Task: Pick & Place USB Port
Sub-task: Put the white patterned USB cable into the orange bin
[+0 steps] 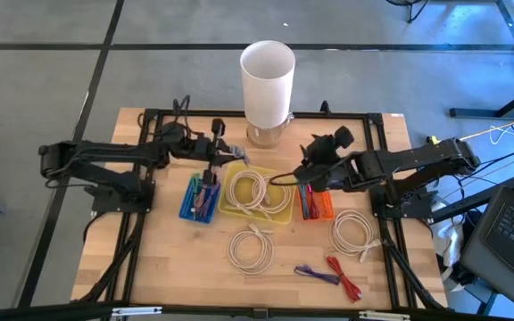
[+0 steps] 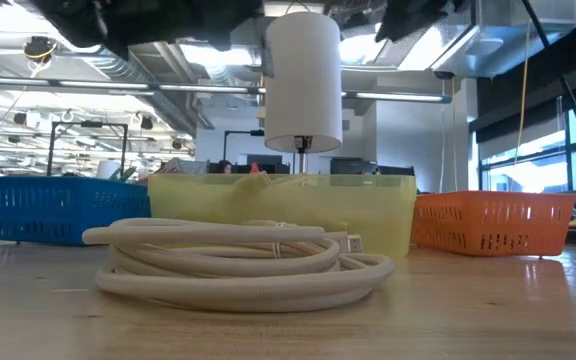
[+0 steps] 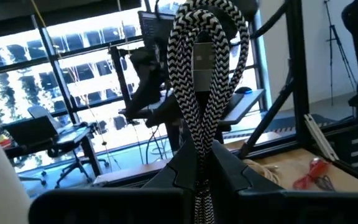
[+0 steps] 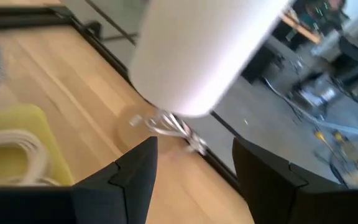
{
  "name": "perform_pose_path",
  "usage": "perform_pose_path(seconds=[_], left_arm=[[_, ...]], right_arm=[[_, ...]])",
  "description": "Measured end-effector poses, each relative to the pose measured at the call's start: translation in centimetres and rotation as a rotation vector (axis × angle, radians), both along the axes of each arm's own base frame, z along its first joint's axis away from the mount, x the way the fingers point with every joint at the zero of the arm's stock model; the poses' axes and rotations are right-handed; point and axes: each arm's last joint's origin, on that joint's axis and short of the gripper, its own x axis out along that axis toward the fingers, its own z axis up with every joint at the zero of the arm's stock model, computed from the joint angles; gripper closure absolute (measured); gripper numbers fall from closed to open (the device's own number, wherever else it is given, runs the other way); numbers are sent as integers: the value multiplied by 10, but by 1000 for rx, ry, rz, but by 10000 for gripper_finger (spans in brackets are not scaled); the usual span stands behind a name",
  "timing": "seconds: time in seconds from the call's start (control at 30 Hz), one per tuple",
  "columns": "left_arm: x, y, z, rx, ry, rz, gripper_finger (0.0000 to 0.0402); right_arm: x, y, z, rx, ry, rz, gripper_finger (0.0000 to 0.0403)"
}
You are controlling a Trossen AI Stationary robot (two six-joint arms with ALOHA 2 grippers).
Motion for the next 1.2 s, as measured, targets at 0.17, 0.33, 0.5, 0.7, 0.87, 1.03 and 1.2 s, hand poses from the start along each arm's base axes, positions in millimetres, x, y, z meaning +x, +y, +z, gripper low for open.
perform_pose_path(seconds=[0.17, 0.33, 0.5, 0.7, 0.87, 1.03, 1.2], left_arm=[[25, 7, 6, 6, 6, -17, 389], [46, 11, 16, 37, -7, -90, 388], [56, 14, 18, 70, -8, -107, 390], [62, 15, 27, 86, -29, -147, 390], [63, 13, 37, 105, -56, -196, 390], [71, 10, 38, 108, -60, -222, 390], [89, 14, 31, 98, -34, -234, 390]], right_arm=[[11, 8, 9, 0, -41, 120, 191], [20, 19, 11, 45, -87, 284, 191], [27, 31, 8, 61, -146, 444, 191], [33, 28, 3, 48, -194, 486, 191], [37, 20, -2, 30, -212, 471, 191], [39, 14, -2, 37, -221, 499, 196], [41, 14, 0, 25, -233, 526, 237]])
